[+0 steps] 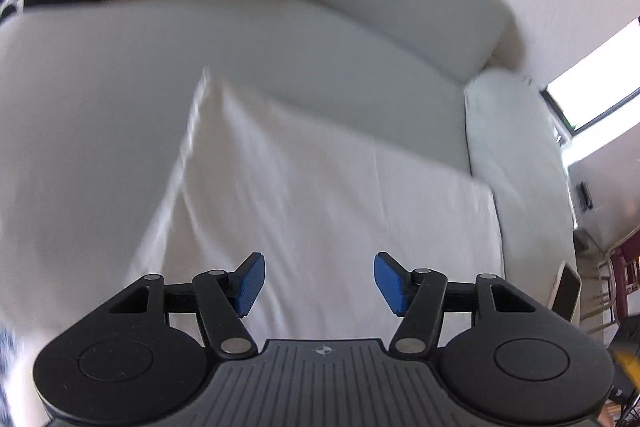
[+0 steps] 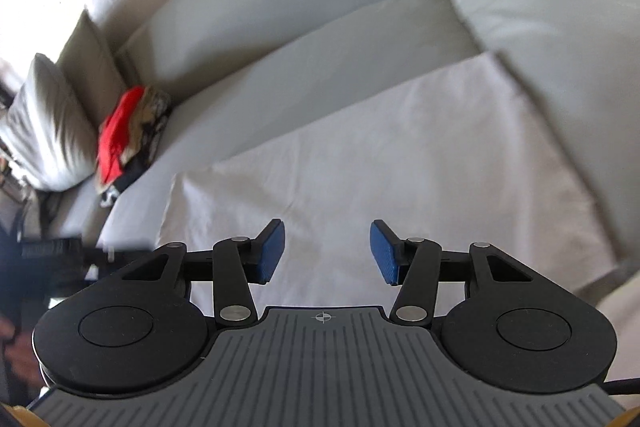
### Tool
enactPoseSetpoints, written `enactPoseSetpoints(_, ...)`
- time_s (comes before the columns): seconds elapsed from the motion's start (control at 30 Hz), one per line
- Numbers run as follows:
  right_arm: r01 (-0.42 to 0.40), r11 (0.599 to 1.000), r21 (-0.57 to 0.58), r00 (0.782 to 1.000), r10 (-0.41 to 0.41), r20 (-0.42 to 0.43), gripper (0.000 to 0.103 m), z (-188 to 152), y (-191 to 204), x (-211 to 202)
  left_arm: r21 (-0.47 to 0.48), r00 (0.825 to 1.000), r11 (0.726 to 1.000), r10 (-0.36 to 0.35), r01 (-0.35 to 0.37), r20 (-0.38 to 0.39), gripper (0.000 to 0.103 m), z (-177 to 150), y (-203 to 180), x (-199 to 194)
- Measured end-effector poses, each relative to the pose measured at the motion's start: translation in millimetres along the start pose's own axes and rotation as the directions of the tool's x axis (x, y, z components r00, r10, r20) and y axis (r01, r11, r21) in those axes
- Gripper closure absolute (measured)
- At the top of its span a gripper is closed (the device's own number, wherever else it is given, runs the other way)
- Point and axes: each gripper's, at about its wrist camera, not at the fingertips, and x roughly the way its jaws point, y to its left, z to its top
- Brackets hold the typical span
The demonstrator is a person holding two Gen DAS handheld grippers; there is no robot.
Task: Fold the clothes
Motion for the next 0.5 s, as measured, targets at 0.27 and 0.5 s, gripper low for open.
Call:
enactPoseSetpoints(0.27,0.246,0.968,-0.055,0.969,-0.246,-0.007,0.063,0,-38,3,0.171,0.899,0.896,0.366,-0.41,0.242,0.046,-51,-45,32)
enactPoseSetpoints(0.5,0.292,0.949,-0.116,0.953,-0.3,-0.05,0.062,-13,-49,18,0.253,0.791,0.758,0.517,-0.601,0.328,0.038,-71,-44,63)
